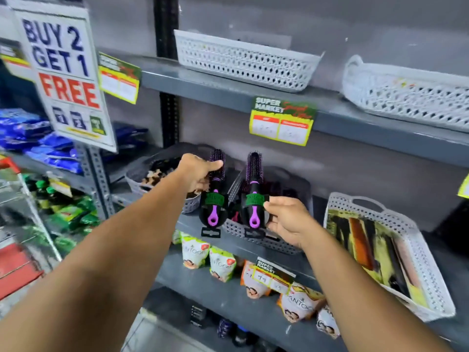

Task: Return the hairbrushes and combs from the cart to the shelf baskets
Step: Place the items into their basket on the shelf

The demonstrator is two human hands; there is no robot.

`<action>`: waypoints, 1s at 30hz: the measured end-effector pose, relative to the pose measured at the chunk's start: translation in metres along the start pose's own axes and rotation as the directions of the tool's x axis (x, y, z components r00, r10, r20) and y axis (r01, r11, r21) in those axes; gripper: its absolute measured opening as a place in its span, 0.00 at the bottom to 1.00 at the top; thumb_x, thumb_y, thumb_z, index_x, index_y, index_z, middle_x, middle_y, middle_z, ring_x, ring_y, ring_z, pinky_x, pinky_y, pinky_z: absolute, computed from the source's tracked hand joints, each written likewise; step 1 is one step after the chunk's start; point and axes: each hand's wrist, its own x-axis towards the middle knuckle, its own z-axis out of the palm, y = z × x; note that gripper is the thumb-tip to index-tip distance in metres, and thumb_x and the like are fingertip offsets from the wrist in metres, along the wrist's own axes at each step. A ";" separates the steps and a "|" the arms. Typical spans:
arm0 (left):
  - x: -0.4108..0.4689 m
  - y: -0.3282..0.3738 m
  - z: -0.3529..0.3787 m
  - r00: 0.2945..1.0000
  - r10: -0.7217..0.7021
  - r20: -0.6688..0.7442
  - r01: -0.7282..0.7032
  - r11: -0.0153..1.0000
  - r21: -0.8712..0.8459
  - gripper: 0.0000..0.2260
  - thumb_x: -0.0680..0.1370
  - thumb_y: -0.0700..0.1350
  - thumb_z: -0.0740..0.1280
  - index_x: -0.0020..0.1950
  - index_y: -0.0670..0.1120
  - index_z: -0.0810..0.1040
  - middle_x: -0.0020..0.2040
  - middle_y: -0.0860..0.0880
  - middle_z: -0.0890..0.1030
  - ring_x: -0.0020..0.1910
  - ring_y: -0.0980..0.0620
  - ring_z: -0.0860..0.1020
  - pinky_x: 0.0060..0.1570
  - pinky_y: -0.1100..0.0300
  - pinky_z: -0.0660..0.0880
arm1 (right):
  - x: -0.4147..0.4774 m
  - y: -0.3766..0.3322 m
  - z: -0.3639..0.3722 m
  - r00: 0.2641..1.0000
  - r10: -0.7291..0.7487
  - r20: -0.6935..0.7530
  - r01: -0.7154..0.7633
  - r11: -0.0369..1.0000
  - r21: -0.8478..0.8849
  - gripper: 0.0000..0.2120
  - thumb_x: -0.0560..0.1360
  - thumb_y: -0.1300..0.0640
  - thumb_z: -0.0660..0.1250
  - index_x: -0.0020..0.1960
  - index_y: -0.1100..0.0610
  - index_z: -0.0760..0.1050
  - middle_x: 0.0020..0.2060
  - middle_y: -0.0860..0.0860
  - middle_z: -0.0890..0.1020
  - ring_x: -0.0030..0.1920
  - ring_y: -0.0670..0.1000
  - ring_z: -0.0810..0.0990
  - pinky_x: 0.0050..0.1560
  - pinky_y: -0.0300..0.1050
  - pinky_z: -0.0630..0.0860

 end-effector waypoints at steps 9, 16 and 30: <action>0.065 0.007 0.064 0.999 -0.021 0.028 0.018 0.995 0.099 0.16 0.70 0.44 0.77 0.33 0.45 0.69 0.33 0.44 0.76 0.23 0.51 0.74 0.32 0.55 0.76 | 0.044 -0.009 -0.018 0.992 0.040 -0.121 -0.042 0.999 -0.017 0.09 0.79 0.70 0.58 0.47 0.63 0.75 0.57 0.62 0.79 0.48 0.54 0.80 0.39 0.42 0.75; 0.100 -0.012 0.081 0.992 -0.090 0.088 0.069 0.974 0.218 0.25 0.71 0.49 0.75 0.61 0.36 0.76 0.59 0.40 0.81 0.50 0.44 0.79 0.35 0.56 0.78 | 0.081 0.008 -0.027 0.972 0.080 -0.220 -0.084 0.996 -0.010 0.17 0.79 0.69 0.59 0.68 0.65 0.68 0.64 0.59 0.76 0.66 0.58 0.74 0.57 0.49 0.71; 0.169 -0.053 0.101 0.983 -0.129 0.130 0.047 0.863 0.503 0.26 0.69 0.54 0.76 0.61 0.41 0.75 0.54 0.40 0.82 0.46 0.43 0.83 0.39 0.54 0.83 | 0.113 0.055 -0.048 0.935 0.143 -0.324 -0.195 0.972 -0.134 0.19 0.78 0.64 0.63 0.69 0.62 0.69 0.64 0.57 0.75 0.57 0.51 0.72 0.59 0.52 0.74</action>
